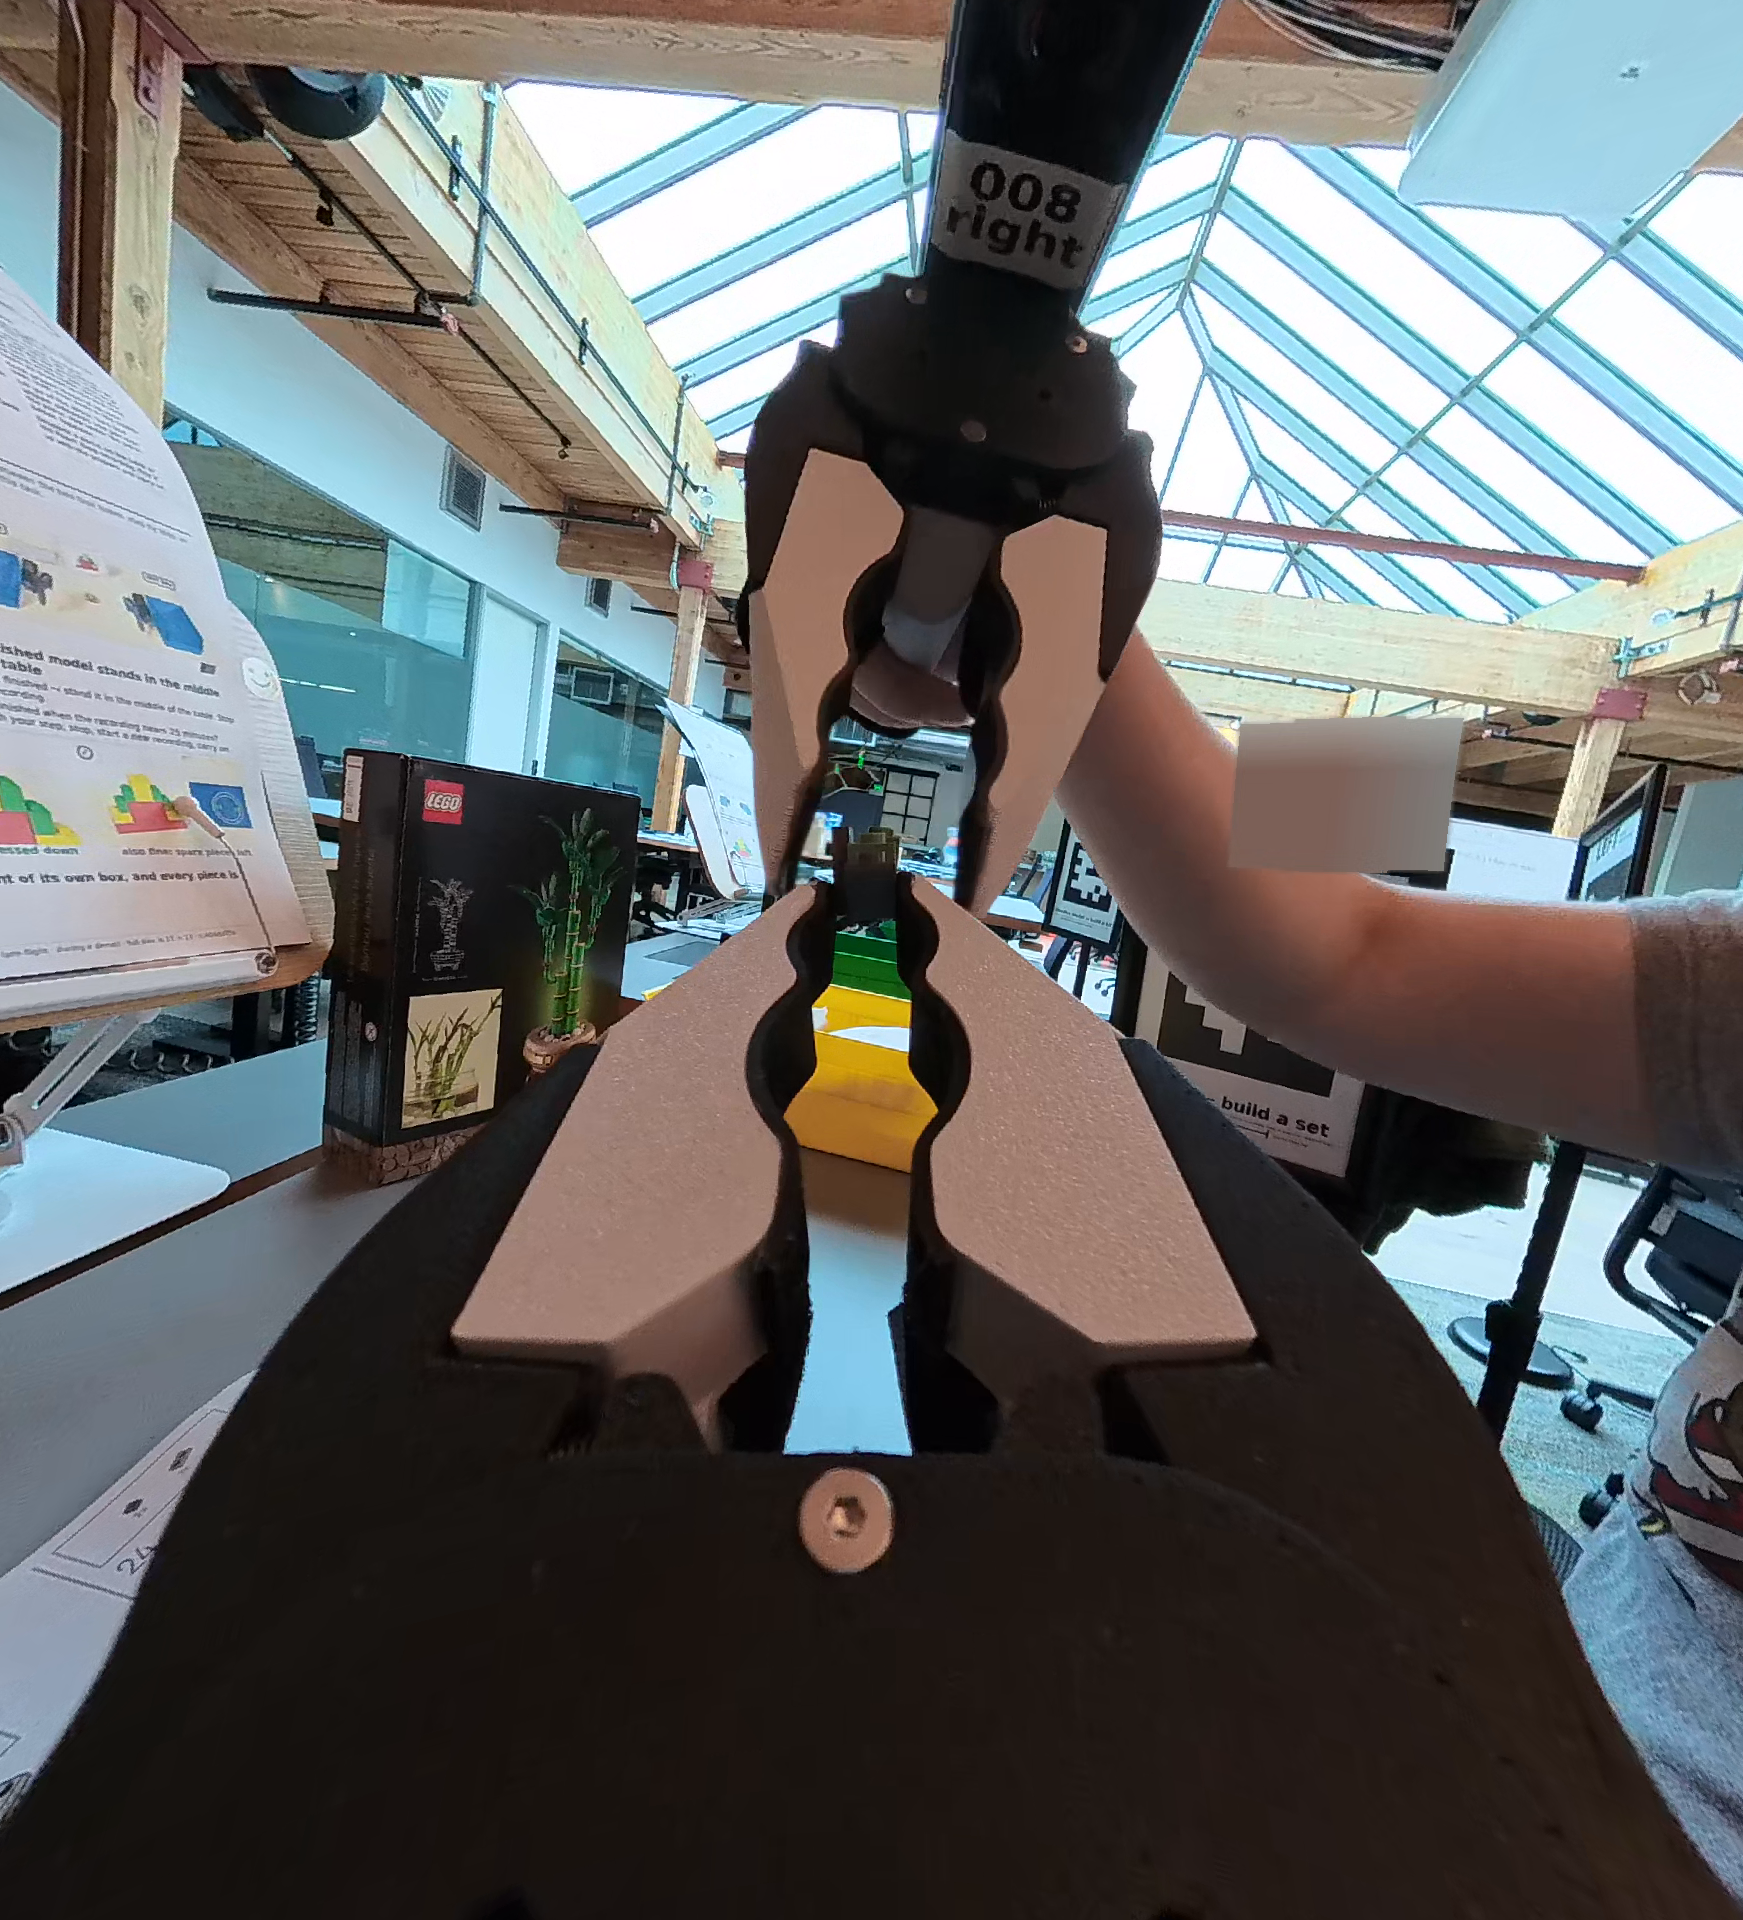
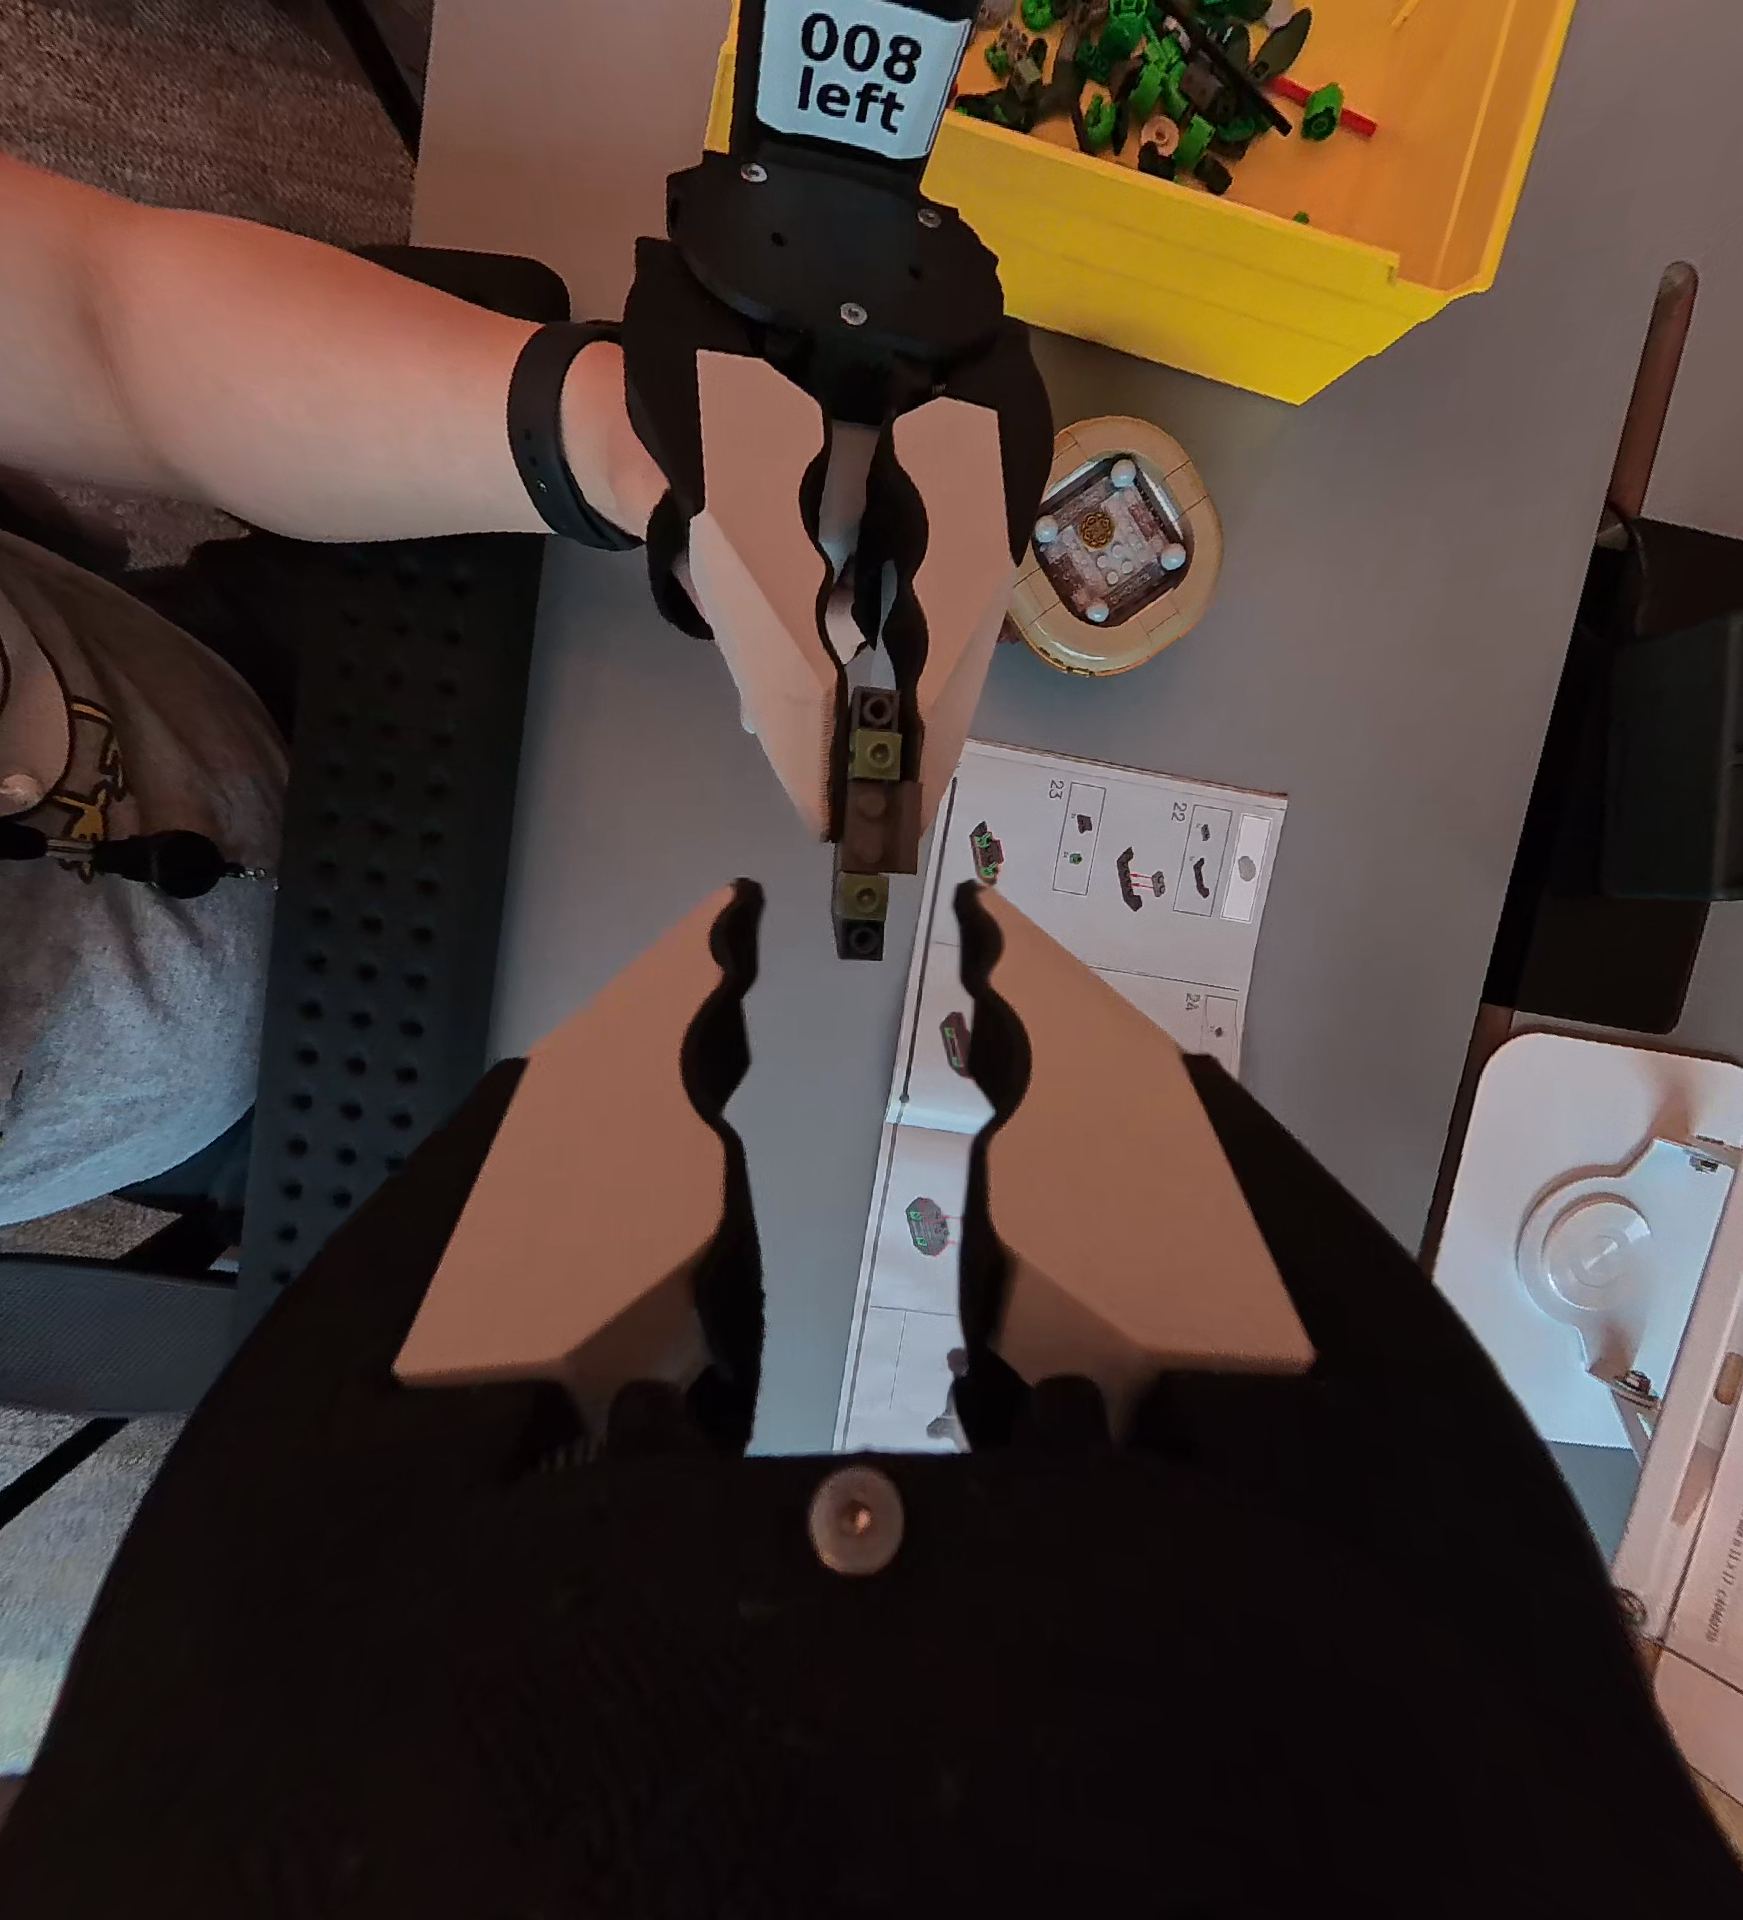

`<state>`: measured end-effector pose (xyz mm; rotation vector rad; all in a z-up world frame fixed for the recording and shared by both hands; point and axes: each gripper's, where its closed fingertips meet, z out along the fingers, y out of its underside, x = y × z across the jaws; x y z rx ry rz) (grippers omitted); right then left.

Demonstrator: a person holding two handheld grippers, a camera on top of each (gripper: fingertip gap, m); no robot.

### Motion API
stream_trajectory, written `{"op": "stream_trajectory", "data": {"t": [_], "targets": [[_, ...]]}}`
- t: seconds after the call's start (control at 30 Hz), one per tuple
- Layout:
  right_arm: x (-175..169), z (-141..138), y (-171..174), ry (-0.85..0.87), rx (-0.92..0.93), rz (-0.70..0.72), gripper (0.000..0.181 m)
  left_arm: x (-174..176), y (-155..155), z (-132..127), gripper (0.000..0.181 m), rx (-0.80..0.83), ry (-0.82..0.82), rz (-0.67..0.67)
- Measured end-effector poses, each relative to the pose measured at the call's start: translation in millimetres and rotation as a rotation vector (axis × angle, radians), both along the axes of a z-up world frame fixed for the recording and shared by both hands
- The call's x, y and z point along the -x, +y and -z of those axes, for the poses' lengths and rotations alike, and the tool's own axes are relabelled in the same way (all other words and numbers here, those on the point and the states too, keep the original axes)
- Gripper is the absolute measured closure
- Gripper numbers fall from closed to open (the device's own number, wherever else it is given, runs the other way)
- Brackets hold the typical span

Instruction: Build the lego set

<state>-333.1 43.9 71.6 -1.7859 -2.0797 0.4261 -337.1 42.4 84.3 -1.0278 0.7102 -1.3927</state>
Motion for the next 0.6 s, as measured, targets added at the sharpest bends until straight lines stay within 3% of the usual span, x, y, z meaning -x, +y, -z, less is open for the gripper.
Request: {"op": "stream_trajectory", "data": {"t": [0.13,0.23,0.33,0.5,0.6], "targets": [[-4,-12,10,0.103,-0.098,0.052,0.114,2,1,-1,0.172,0.002,-0.004,-0.005],[-11,-33,35,0.328,-0.428,0.108,0.084,5,2,-2,0.172,0.004,-0.014,-0.016],[-24,-39,32,0.484,-0.809,0.041,0.096,8,5,-3,0.172,0.013,-0.027,-0.025],[-21,-16,17,0.415,-1.189,-0.026,0.124,9,10,0,0.172,0.029,-0.024,-0.044],[-13,-17,19,0.372,-1.312,-0.019,0.128,6,12,3,0.172,0.025,-0.006,-0.059]]}}
